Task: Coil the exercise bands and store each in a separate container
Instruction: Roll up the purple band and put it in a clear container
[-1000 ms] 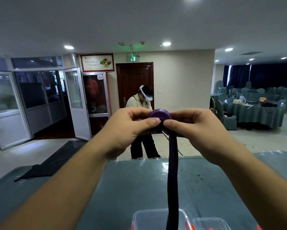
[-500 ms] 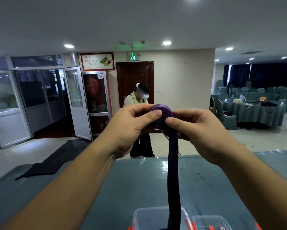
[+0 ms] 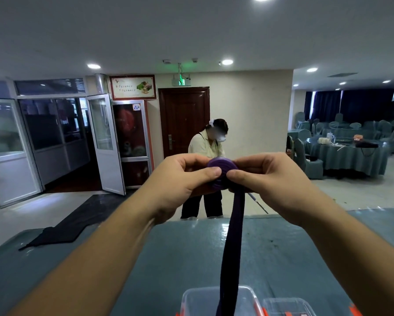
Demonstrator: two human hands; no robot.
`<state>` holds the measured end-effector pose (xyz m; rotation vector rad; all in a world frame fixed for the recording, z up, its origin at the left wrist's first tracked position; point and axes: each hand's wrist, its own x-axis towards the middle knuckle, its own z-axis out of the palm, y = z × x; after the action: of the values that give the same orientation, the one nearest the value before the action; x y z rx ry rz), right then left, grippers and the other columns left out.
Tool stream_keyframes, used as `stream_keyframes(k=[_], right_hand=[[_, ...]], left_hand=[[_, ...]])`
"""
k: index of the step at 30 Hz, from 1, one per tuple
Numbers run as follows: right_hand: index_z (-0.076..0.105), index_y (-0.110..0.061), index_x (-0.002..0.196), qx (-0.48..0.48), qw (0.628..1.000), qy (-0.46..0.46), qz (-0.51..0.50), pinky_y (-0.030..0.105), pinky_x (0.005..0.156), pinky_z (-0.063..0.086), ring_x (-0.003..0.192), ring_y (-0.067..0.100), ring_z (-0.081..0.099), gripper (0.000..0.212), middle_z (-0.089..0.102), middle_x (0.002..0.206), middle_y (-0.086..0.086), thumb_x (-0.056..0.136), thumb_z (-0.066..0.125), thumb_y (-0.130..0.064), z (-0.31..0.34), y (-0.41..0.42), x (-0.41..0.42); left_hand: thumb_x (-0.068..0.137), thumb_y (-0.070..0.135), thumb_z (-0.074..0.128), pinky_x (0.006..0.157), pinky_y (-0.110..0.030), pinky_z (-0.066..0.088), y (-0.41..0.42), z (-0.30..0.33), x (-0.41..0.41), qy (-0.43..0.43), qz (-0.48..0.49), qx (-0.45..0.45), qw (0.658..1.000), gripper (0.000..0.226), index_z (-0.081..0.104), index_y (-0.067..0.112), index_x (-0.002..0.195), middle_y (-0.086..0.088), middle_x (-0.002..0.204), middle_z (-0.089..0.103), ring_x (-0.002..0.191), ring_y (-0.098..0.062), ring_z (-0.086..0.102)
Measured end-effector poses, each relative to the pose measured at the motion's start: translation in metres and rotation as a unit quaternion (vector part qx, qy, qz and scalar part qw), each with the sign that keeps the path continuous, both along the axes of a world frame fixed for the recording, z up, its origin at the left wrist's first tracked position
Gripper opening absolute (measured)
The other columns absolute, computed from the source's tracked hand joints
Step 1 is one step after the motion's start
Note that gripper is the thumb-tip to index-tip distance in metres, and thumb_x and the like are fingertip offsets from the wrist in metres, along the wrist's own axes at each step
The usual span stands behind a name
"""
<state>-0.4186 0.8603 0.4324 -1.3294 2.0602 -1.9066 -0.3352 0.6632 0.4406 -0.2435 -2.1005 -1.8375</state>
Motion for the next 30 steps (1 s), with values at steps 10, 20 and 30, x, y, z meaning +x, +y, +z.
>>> stream_keyframes(k=[10, 20, 30], right_hand=[[0.084, -0.028, 0.101, -0.047, 0.999, -0.024, 0.01, 0.023, 0.081, 0.061, 0.091, 0.02, 0.08, 0.019, 0.083, 0.096, 0.005, 0.083, 0.081, -0.021, 0.003, -0.001, 0.004], [0.083, -0.027, 0.101, -0.023, 0.999, 0.038, 0.0, 0.026, 0.087, 0.062, 0.093, 0.018, 0.08, 0.018, 0.083, 0.096, 0.001, 0.084, 0.081, -0.022, 0.017, 0.006, 0.006], [0.082, -0.029, 0.103, 0.059, 0.994, 0.089, -0.026, 0.024, 0.086, 0.062, 0.092, 0.014, 0.08, 0.016, 0.083, 0.094, -0.004, 0.092, 0.077, -0.018, 0.023, 0.007, -0.001]], left_hand=[[0.078, 0.02, 0.079, 0.083, -0.03, 0.063, 0.004, -0.005, -0.004, 0.035, 0.0, 0.094, 0.995, 0.035, 0.078, 0.007, 0.109, -0.017, 0.105, 0.079, 0.101, -0.031, 0.077], [0.081, 0.029, 0.083, 0.084, -0.028, 0.062, -0.005, 0.011, 0.001, 0.057, 0.027, -0.076, 0.995, 0.026, 0.081, 0.026, 0.106, -0.003, 0.102, 0.081, 0.096, -0.019, 0.078], [0.086, 0.023, 0.084, 0.089, -0.033, 0.06, -0.008, 0.014, -0.006, 0.027, 0.028, -0.152, 0.988, 0.023, 0.08, 0.027, 0.109, 0.001, 0.103, 0.08, 0.099, -0.016, 0.077]])
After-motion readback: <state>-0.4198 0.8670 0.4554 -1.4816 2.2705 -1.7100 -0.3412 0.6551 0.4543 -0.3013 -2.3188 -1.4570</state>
